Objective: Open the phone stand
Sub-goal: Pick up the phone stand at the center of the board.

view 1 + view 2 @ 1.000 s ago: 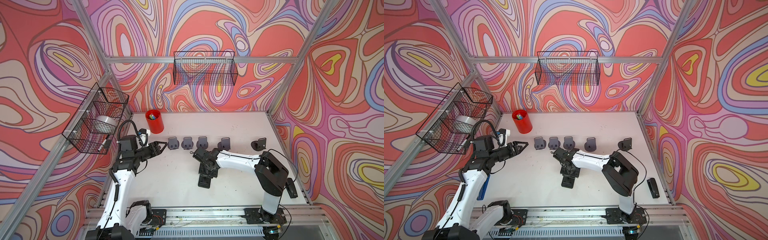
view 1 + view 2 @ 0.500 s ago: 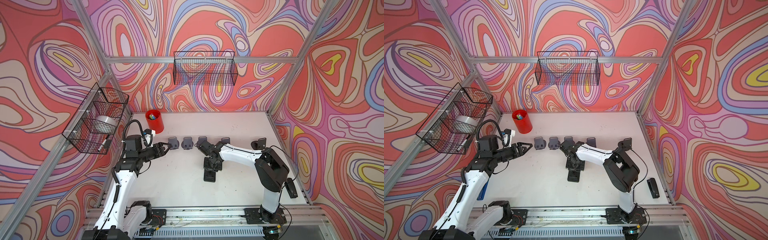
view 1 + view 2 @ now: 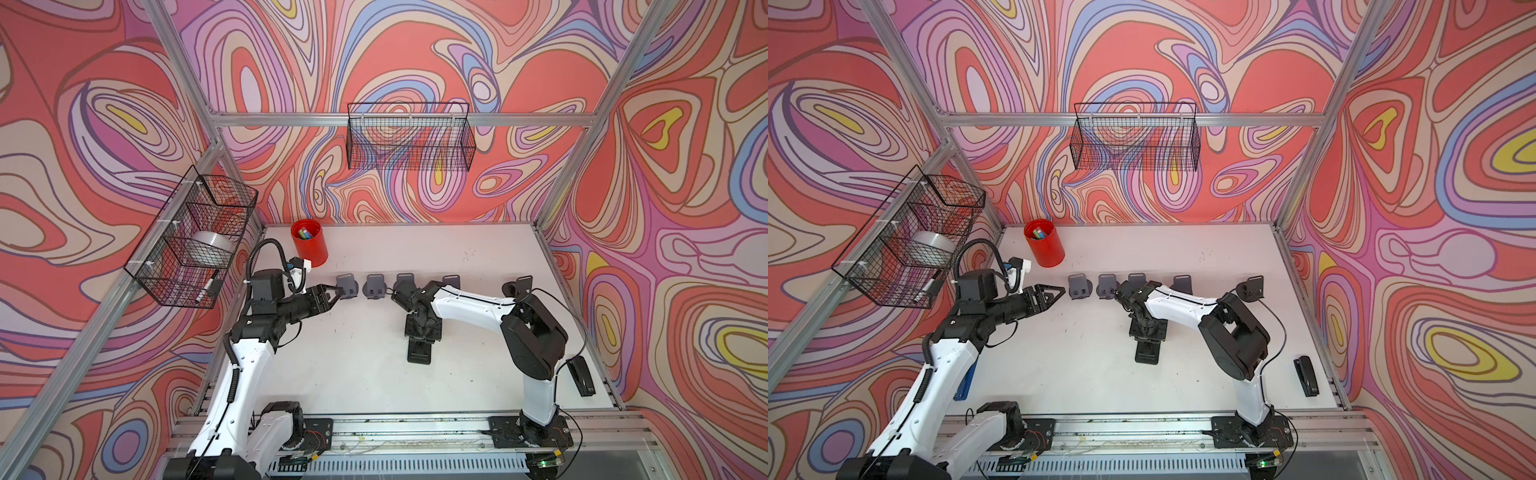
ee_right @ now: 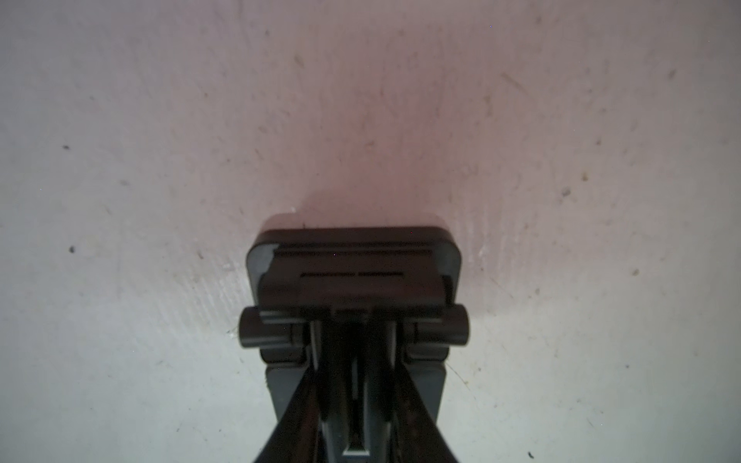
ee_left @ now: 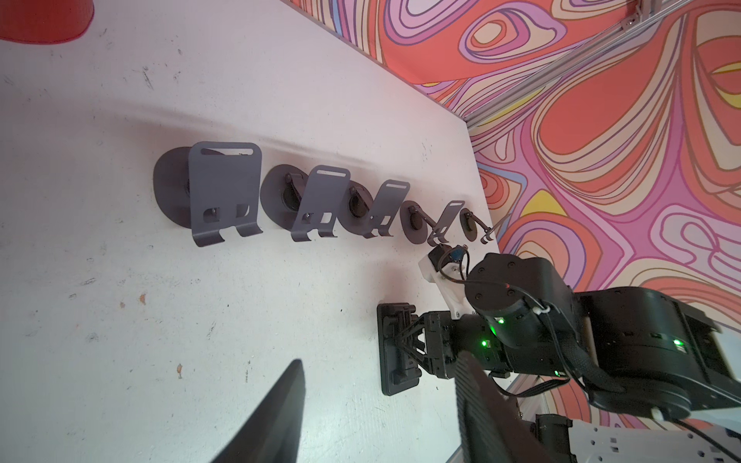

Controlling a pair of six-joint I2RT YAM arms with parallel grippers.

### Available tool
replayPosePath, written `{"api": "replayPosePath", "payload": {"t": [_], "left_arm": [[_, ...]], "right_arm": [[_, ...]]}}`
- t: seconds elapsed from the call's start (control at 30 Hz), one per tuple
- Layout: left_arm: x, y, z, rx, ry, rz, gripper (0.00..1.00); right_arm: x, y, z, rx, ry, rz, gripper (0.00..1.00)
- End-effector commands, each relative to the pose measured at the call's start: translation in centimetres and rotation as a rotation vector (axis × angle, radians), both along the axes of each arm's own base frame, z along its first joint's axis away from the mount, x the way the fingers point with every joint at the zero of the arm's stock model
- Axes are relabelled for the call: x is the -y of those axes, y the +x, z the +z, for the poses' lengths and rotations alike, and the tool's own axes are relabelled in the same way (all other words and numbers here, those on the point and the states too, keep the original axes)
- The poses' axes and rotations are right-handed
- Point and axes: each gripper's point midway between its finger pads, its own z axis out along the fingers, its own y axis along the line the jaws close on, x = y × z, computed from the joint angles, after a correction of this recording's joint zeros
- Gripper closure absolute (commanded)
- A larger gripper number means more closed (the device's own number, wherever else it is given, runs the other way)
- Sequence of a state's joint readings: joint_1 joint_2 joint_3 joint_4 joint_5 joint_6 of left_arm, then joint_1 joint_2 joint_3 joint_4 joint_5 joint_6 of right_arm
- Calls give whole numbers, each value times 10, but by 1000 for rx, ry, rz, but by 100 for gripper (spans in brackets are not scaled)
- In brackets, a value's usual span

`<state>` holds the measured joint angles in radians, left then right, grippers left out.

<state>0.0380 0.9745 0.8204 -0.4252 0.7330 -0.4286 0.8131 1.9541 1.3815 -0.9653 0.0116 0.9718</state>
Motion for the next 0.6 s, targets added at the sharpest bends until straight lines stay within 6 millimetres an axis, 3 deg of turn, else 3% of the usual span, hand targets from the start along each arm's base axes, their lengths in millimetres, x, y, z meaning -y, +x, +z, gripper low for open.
{"api": "replayPosePath", "payload": {"t": [0.0,0.3,0.4,0.57], "left_arm": [[3,1,10,26,12,-27,44],[11,-3,0,-5,-9,-58,43],[22,-5,-5,-14,-45,-94,42],[48,-13,-16,-25,-91,-180,40]], "right_arm": [[16,14,-23,44,-106,-43,73],[13,20,-23,66,-96,-6,96],[0,26,-6,107,-15,38,100],[-15,33,41,176,137,139,100]]}}
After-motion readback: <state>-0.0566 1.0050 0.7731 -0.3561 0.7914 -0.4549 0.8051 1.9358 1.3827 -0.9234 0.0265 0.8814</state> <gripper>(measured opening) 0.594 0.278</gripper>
